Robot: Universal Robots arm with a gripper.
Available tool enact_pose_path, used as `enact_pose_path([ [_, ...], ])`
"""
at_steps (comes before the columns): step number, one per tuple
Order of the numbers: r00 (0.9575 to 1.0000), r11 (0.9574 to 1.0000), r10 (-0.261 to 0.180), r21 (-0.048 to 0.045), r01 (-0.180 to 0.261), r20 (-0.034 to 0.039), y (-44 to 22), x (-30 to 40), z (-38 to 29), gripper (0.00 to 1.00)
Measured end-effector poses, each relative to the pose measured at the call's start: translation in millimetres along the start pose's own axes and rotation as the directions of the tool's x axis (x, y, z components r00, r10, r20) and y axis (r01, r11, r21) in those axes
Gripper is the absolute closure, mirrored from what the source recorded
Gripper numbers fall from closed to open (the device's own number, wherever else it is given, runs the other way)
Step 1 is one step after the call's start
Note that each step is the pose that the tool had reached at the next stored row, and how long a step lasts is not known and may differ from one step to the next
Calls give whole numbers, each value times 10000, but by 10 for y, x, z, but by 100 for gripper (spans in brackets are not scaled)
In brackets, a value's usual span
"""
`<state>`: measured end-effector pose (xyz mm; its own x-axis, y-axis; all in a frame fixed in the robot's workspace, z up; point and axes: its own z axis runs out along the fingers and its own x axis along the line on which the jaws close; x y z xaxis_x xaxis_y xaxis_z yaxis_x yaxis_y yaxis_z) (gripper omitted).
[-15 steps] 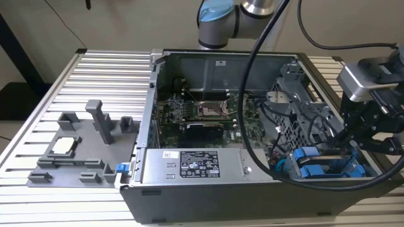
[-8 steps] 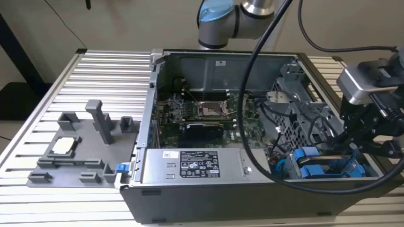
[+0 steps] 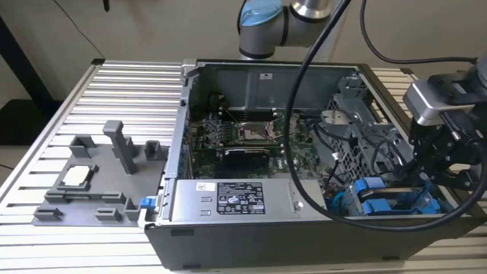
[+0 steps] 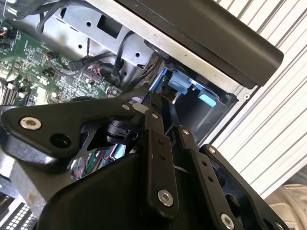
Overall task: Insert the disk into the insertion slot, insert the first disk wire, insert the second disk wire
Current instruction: 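Insert the first disk wire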
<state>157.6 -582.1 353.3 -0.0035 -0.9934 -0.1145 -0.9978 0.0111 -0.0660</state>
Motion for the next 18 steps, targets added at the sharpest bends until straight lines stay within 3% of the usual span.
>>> enact_pose_path([
  [18, 9992, 9992, 398, 24, -397, -76, 3, 0, 58, 81],
])
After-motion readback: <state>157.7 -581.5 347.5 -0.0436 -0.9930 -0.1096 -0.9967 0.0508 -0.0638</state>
